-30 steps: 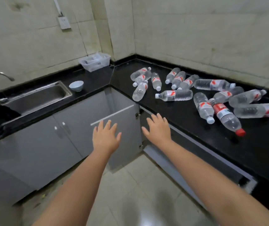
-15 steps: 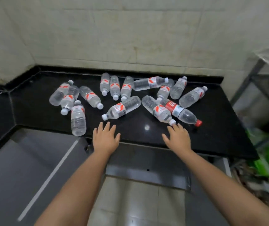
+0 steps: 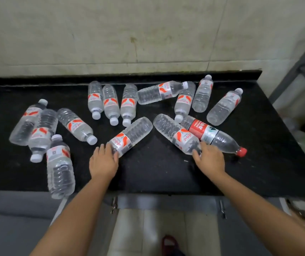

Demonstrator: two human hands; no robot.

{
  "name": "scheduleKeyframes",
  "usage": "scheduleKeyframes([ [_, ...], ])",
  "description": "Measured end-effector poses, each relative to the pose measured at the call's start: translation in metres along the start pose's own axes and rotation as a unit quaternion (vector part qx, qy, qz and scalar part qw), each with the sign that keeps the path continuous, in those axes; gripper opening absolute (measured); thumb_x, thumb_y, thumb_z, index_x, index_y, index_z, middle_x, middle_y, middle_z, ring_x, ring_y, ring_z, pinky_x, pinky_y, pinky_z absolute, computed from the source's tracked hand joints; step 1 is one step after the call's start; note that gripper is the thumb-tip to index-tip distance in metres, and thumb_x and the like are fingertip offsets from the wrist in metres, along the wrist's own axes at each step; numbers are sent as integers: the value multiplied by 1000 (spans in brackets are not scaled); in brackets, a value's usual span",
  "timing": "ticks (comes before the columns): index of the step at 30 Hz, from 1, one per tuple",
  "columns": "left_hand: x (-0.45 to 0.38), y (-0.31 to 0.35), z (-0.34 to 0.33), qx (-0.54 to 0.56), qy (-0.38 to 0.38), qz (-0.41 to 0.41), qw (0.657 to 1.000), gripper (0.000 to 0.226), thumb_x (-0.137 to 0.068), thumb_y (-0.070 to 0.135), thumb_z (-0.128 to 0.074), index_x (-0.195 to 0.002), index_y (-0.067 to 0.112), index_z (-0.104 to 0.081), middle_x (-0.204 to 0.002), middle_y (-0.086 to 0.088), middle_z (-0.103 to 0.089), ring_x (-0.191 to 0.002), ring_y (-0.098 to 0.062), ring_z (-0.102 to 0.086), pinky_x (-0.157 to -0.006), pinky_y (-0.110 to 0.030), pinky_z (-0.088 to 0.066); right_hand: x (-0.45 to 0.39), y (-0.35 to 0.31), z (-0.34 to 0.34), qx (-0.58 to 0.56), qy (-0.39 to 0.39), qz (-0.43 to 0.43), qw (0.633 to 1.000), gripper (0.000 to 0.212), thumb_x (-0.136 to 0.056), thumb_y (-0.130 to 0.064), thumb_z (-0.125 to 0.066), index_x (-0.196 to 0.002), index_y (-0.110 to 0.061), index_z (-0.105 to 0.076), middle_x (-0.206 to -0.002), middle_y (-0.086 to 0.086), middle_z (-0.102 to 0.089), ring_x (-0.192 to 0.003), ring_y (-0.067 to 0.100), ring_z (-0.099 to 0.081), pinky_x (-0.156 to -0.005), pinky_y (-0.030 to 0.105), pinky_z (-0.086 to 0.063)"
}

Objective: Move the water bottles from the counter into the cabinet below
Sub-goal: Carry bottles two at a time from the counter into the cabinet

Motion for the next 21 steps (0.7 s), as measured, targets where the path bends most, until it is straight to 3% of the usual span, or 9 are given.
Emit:
scheduleKeyframes([
  [7,-25,-20,-9,65,-63,-15,996,50,-98,33,-37,-142,10,-27,-123,-25,-59,-110,-43,-55,-87,-46,-46,4,3,-11,-101,-38,-47,993,34,-95,-23,-48,-123,-5,-50,-114,20,-63,-106,36,-57,-84,40,-47],
  [11,-22,-29,2,168,-116,-6,979,47,-103,28,-31,-148,20,-25,-145,-17,-46,-129,-37,-46,-107,-40,-35,7,-1,-9,-198,-32,-90,976,45,-96,-16,-49,-137,-2,-40,-137,20,-51,-127,34,-48,-103,39,-40],
  [13,-20,-34,3,233,-128,22,964,43,-102,25,-33,-145,16,-35,-142,-17,-49,-128,-36,-48,-109,-38,-35,9,-1,-10,-276,-24,-144,950,47,-94,-15,-53,-137,-2,-41,-138,20,-50,-122,33,-53,-106,41,-40],
  [16,-15,-36,1,382,-134,109,908,37,-99,21,-44,-131,3,-48,-120,-20,-54,-104,-30,-57,-86,-40,-53,15,-6,-8,-359,-18,-198,912,24,-91,-9,-58,-114,-3,-55,-119,28,-60,-84,29,-61,-84,46,-56],
  [18,-8,-34,1,467,-145,147,860,25,-97,16,-49,-117,1,-52,-109,-15,-49,-92,-24,-55,-68,-30,-52,17,-14,-5,-399,3,-200,895,11,-88,-3,-60,-97,-7,-55,-109,28,-61,-81,28,-59,-63,29,-60],
  [19,-4,-33,3,483,-138,147,852,15,-96,13,-51,-108,3,-53,-106,-13,-48,-84,-21,-55,-64,-26,-51,19,-20,-1,-417,22,-198,887,11,-87,-1,-61,-95,-7,-56,-108,25,-60,-82,29,-59,-54,18,-58],
  [21,2,-32,9,500,-111,135,848,4,-93,8,-55,-94,6,-53,-100,-11,-49,-70,-12,-52,-66,-29,-52,19,-31,10,-426,69,-177,885,19,-84,0,-65,-102,-2,-60,-113,22,-58,-90,32,-60,-53,14,-58],
])
Point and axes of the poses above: each hand's wrist, its own x-axis away from the middle knuckle, its own z-axis out of the back of the hand, y = z × x, the point moved 2 cm from there along -x, towards the middle knuckle
